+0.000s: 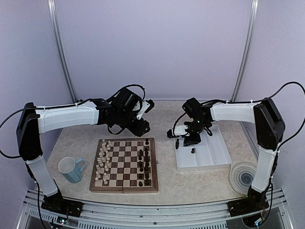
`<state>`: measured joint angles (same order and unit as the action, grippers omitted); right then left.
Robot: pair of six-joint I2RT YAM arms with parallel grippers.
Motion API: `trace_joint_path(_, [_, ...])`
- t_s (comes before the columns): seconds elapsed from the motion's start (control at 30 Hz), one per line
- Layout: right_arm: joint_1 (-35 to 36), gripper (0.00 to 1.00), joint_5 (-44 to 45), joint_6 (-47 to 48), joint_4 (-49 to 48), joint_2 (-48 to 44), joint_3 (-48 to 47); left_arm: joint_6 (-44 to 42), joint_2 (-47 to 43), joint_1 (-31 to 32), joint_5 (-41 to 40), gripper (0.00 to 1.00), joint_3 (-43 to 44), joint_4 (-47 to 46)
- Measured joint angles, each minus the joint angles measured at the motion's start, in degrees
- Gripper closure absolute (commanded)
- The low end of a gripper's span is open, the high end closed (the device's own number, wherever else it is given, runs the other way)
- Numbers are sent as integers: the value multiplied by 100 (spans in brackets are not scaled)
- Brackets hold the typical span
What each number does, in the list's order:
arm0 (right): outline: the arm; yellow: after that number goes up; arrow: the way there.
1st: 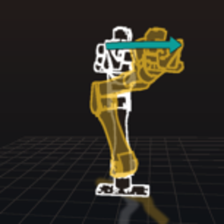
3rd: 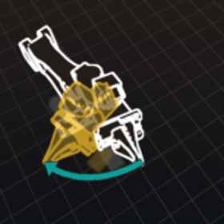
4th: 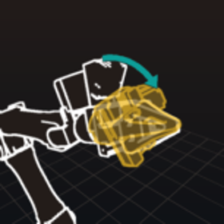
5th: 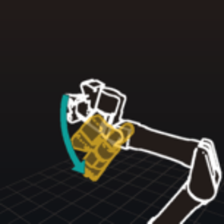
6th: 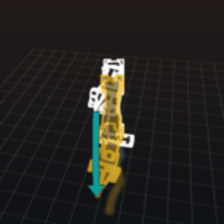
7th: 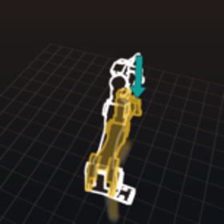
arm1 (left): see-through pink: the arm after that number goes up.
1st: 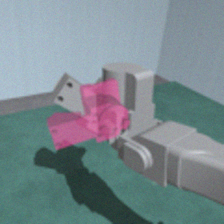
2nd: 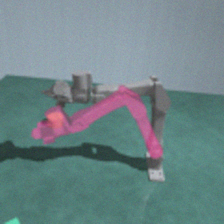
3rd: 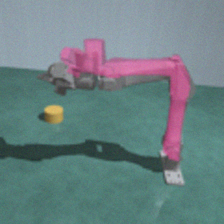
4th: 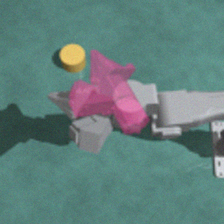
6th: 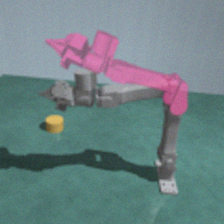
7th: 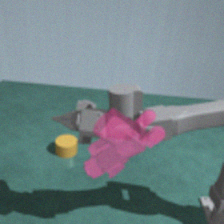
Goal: Set up the chess pieces on the board
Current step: Adjust the chess pile in the storage box, then pick up the chess pile from the chessboard.
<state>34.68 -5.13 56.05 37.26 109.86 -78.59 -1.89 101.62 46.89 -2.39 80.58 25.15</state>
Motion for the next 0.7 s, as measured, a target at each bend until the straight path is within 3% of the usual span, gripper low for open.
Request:
trace_joint_path(0.43, [-44, 48, -46, 1019, -52, 820, -717, -22, 7, 13, 26, 47, 0, 28])
trace_joint_path(0.7, [-96, 61, -125, 1335, 638, 1226, -1276, -59, 66, 13, 52, 47, 0, 57])
